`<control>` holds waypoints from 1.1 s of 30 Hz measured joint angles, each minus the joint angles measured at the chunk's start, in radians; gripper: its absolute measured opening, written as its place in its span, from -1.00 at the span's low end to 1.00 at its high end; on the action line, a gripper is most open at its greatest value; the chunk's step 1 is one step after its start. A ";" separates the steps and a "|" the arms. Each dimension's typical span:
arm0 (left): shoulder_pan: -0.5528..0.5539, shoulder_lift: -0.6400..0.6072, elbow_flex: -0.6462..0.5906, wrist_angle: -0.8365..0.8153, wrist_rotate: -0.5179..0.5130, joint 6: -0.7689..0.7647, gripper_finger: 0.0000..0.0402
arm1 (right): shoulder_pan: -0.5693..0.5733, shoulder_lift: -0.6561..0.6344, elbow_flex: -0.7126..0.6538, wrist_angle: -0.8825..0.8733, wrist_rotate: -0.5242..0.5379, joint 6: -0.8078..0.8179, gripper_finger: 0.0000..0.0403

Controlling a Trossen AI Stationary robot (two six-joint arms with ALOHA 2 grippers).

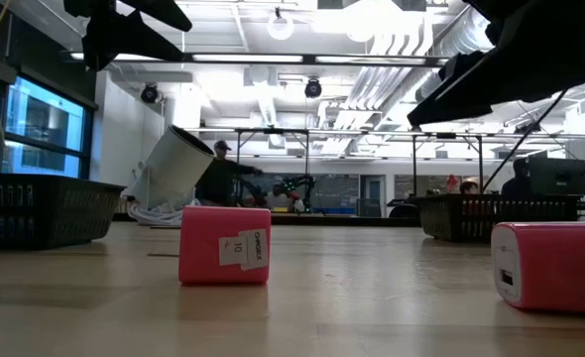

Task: Pick & Place Office items
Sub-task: Put the pink white charger adapter into the right black bin

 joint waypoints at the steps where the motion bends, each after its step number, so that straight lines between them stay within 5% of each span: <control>1: 0.000 0.000 0.000 0.000 0.000 0.000 -0.03 | 0.007 0.013 0.009 -0.003 0.000 0.004 0.16; 11: 0.000 0.000 0.000 0.000 0.000 0.000 -0.03 | 0.096 0.055 0.087 -0.015 0.002 0.033 0.16; 19: 0.000 0.000 0.000 0.002 0.000 0.000 -0.03 | 0.143 0.055 0.086 -0.118 0.059 0.348 0.16; 25: 0.000 0.000 0.000 0.003 0.000 0.000 -0.03 | 0.142 0.055 0.143 -0.180 0.003 0.478 0.16; 33: 0.000 0.000 0.000 0.005 0.000 0.000 -0.03 | 0.143 0.170 0.340 -0.339 -0.086 0.449 0.16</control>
